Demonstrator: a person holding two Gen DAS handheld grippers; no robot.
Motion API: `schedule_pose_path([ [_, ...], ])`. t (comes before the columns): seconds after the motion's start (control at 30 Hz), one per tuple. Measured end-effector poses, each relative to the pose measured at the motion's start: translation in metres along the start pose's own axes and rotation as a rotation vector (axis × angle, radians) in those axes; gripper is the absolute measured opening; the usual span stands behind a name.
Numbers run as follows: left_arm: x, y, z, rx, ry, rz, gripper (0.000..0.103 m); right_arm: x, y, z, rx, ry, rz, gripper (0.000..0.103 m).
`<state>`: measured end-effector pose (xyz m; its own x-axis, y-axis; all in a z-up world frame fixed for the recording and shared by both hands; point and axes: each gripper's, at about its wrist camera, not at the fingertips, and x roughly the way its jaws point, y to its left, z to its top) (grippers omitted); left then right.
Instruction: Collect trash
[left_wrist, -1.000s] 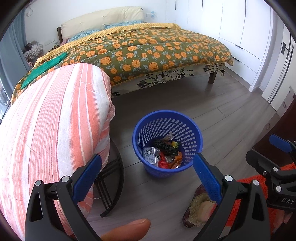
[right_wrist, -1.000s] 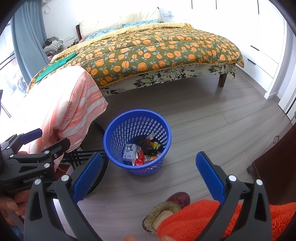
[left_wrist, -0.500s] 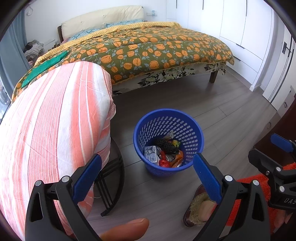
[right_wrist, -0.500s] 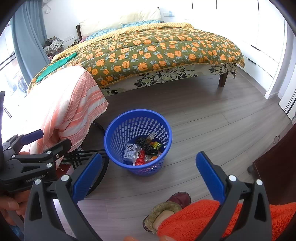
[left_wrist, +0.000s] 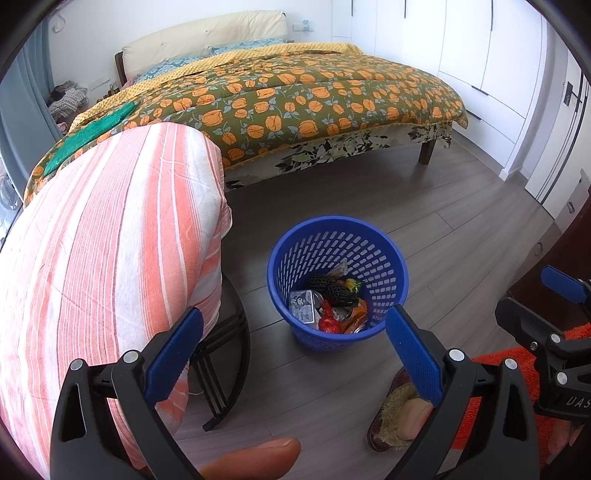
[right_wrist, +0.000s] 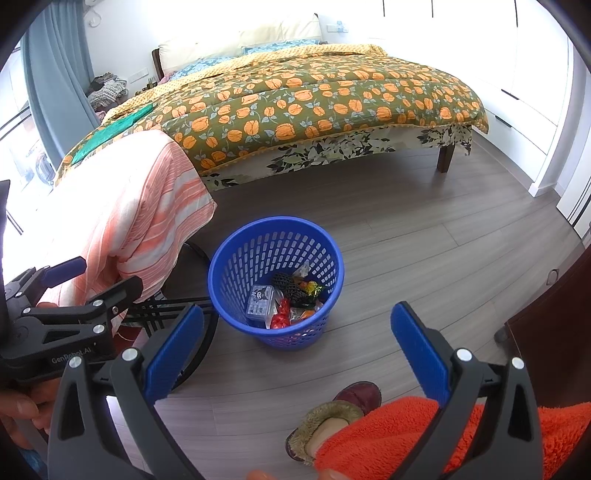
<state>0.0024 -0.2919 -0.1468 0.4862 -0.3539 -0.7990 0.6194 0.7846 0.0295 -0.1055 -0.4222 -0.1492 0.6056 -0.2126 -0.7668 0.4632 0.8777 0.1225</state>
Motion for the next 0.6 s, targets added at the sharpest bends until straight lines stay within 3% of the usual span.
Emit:
schedule_pose_path([
  [0.6,-0.0002,0.0050,0.0010,0.003,0.001,0.002,0.098,0.0009,0.0003,-0.0010,0.000,-0.001,0.000,0.098],
])
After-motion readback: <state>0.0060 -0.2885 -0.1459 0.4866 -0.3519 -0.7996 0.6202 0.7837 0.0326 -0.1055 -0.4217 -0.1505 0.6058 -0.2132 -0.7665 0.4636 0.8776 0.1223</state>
